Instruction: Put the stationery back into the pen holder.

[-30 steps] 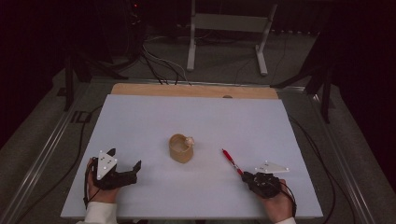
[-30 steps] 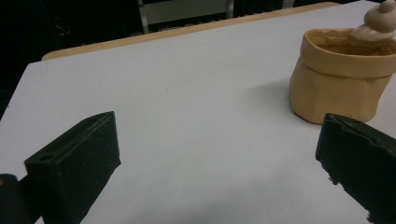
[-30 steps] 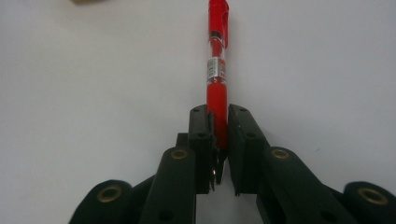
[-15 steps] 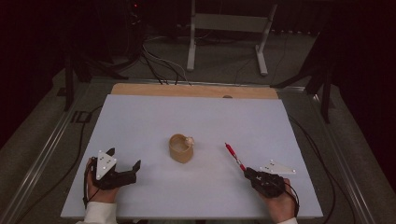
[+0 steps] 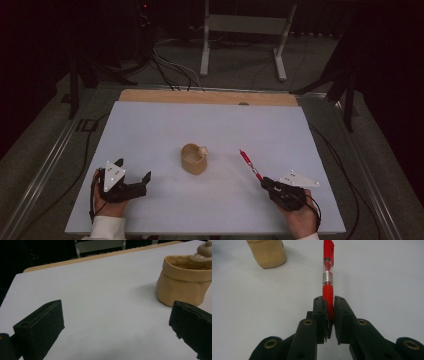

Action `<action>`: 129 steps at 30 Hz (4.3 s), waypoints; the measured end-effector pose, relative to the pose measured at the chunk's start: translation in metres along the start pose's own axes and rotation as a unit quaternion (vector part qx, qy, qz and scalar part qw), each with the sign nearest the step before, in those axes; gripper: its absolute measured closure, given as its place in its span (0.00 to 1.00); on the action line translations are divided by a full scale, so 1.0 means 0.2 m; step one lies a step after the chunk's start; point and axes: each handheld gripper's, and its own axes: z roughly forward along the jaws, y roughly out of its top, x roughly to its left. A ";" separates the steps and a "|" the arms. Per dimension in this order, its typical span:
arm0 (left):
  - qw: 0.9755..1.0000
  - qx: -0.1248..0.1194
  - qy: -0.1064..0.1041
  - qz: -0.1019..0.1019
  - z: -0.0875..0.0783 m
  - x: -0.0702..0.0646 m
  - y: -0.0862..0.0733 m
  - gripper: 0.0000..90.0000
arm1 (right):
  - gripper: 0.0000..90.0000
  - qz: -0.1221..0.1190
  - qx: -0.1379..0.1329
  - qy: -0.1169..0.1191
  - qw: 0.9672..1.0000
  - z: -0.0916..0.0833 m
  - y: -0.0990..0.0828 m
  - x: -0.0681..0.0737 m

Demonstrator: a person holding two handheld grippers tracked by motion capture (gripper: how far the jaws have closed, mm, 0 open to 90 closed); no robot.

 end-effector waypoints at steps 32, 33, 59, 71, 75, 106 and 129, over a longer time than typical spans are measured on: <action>1.000 0.004 -0.001 -0.004 0.00 0.02 -0.01 0.00 | 0.90 -0.029 -0.032 0.019 0.999 -0.05 0.19 0.06; 1.000 0.004 0.000 -0.004 0.00 0.02 -0.01 0.00 | 0.90 -0.030 -0.032 0.019 0.999 -0.05 0.20 0.06; 1.000 0.008 -0.002 -0.004 0.00 0.02 -0.01 0.00 | 0.90 -0.096 -0.033 0.052 0.993 -0.05 0.47 0.20; 1.000 0.009 -0.002 -0.002 0.01 0.02 -0.01 0.00 | 0.90 -0.109 -0.014 0.080 0.991 0.04 0.52 0.25; 1.000 0.010 -0.003 -0.003 0.01 0.02 -0.01 0.00 | 0.90 -0.109 -0.012 0.087 0.990 0.07 0.53 0.27; 1.000 0.010 0.001 -0.003 0.01 0.02 -0.01 0.00 | 0.90 -0.145 0.031 0.104 0.983 0.22 0.58 0.42; 1.000 0.011 0.002 -0.003 0.01 0.02 -0.01 0.00 | 0.90 -0.159 0.030 0.098 0.982 0.29 0.66 0.47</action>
